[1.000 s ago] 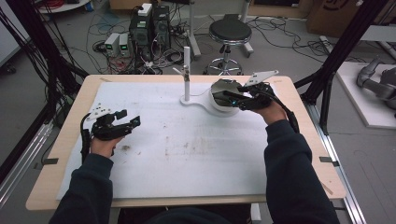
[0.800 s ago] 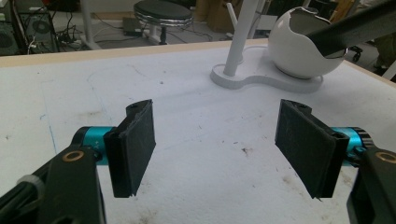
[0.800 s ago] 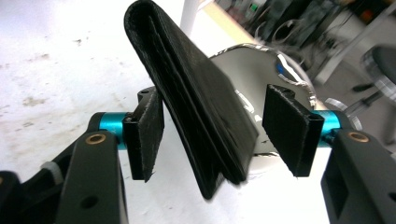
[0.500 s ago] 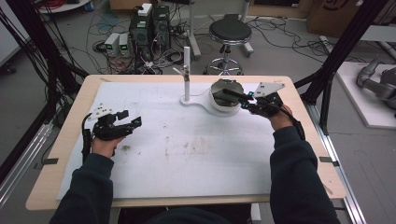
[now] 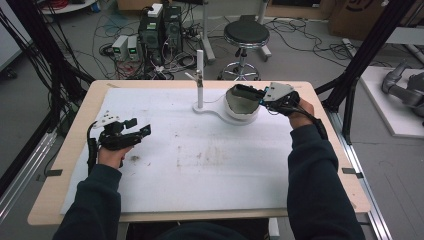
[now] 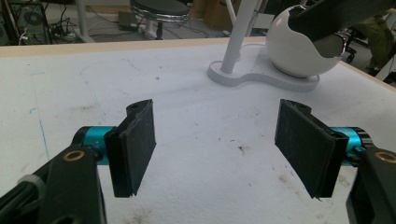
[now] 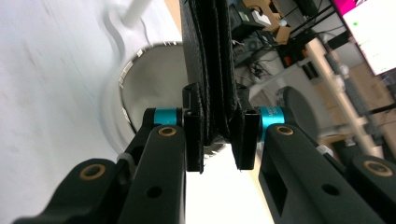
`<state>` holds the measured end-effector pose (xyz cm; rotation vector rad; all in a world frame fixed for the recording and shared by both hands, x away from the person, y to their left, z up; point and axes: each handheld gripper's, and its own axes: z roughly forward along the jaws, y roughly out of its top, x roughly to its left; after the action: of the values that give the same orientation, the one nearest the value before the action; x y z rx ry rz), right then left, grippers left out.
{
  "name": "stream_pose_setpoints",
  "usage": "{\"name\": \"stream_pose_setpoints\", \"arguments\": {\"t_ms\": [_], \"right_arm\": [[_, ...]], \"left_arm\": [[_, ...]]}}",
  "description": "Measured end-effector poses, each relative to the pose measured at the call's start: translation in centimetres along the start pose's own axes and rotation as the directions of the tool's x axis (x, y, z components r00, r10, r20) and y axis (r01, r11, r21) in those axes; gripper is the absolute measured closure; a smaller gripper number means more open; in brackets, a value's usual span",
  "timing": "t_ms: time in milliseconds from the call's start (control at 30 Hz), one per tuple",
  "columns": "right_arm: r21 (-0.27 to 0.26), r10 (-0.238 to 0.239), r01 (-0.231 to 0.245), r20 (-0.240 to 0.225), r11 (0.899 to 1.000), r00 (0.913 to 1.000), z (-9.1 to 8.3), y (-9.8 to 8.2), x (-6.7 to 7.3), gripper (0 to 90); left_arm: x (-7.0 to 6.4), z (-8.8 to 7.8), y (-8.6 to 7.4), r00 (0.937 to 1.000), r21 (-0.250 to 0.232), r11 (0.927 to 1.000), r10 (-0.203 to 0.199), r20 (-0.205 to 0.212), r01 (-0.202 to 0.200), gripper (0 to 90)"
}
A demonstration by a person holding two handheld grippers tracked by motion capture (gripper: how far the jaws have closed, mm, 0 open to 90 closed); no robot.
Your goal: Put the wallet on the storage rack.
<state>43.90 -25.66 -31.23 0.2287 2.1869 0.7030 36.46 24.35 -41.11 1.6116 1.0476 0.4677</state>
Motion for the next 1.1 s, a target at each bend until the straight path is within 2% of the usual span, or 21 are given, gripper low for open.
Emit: {"name": "stream_pose_setpoints", "arguments": {"t_ms": [67,167,267,367,433,500,567,633,667,700,767,800,867,900,967,1000,1100], "right_arm": [[0.006,-0.024,0.025,-0.02,1.0,0.9995,0.2,0.1,0.0,78.2],[0.009,-0.062,0.063,-0.078,0.998,0.995,0.8,0.0,0.6,77.9],[0.0,-0.048,0.049,-0.1,0.999,0.9938,1.1,-0.1,1.0,77.4],[0.003,0.005,-0.005,-0.125,1.0,0.9921,1.0,-0.4,1.1,74.3],[0.024,0.07,-0.067,-0.173,0.997,0.9825,1.1,-0.6,1.2,69.4],[0.033,0.117,-0.113,-0.194,0.993,0.9741,1.2,-0.6,1.3,64.1],[0.052,0.194,-0.187,-0.23,0.981,0.9537,1.4,-0.7,1.1,57.0],[0.07,0.209,-0.197,-0.246,0.978,0.9465,1.6,-0.8,1.4,51.5],[0.079,0.228,-0.215,-0.256,0.973,0.9395,1.7,-0.7,1.6,48.1],[0.076,0.23,-0.217,-0.261,0.973,0.9376,1.7,-0.7,1.7,47.3],[0.014,0.241,-0.245,-0.235,0.969,0.9417,1.4,-0.8,2.3,46.7],[0.004,0.247,-0.253,-0.235,0.967,0.9402,1.4,-0.8,2.4,44.7],[0.022,0.267,-0.271,-0.266,0.962,0.9263,1.5,-0.9,2.6,44.6],[0.016,0.286,-0.294,-0.282,0.956,0.9159,1.6,-1.0,2.6,43.5],[0.005,0.311,-0.325,-0.304,0.946,0.9004,1.6,-0.9,2.5,41.4],[-0.001,0.315,-0.332,-0.316,0.943,0.8952,1.5,-0.9,2.5,41.0],[-0.006,0.323,-0.344,-0.329,0.939,0.8874,1.5,-0.7,2.5,39.8]], "left_arm": [[0.0,0.0,0.0,1.0,-0.002,1.0,-0.002,0.001,0.002,28.8],[0.0,-0.1,0.0,1.0,-0.003,1.0,0.0,0.0,0.0,28.9],[-0.1,-0.1,0.0,1.0,-0.002,1.0,0.0,0.002,0.0,28.8],[-0.1,-0.1,0.0,1.0,-0.001,1.0,0.003,0.002,-0.003,28.9],[-0.1,-0.1,0.0,1.0,-0.002,1.0,0.0,0.0,0.0,28.9],[-0.1,-0.1,0.1,1.0,-0.003,1.0,-0.002,0.001,0.002,28.9],[-0.1,-0.1,0.1,1.0,-0.007,1.0,-0.002,0.0,0.002,29.0],[-0.1,-0.2,0.1,1.0,-0.008,1.0,-0.002,-0.002,0.002,29.0],[0.0,-0.2,0.1,1.0,-0.007,1.0,-0.002,-0.003,0.002,29.0],[0.0,-0.2,0.1,1.0,-0.004,1.0,-0.003,-0.003,0.003,29.0],[0.0,-0.2,0.1,1.0,-0.003,1.0,-0.005,-0.002,0.005,29.0],[0.0,-0.1,0.1,1.0,-0.002,1.0,-0.002,-0.001,0.002,29.0],[-0.1,-0.1,0.1,1.0,-0.001,1.0,-0.001,0.0,0.001,29.3],[-0.1,-0.1,0.1,1.0,-0.003,1.0,-0.002,0.0,0.002,29.3],[-0.1,-0.2,0.1,1.0,-0.006,1.0,-0.001,-0.001,0.001,29.4],[0.0,-0.2,0.1,1.0,-0.007,1.0,-0.006,-0.002,0.006,29.4],[0.0,-0.2,0.1,1.0,-0.006,1.0,-0.006,-0.001,0.006,29.3]]}}
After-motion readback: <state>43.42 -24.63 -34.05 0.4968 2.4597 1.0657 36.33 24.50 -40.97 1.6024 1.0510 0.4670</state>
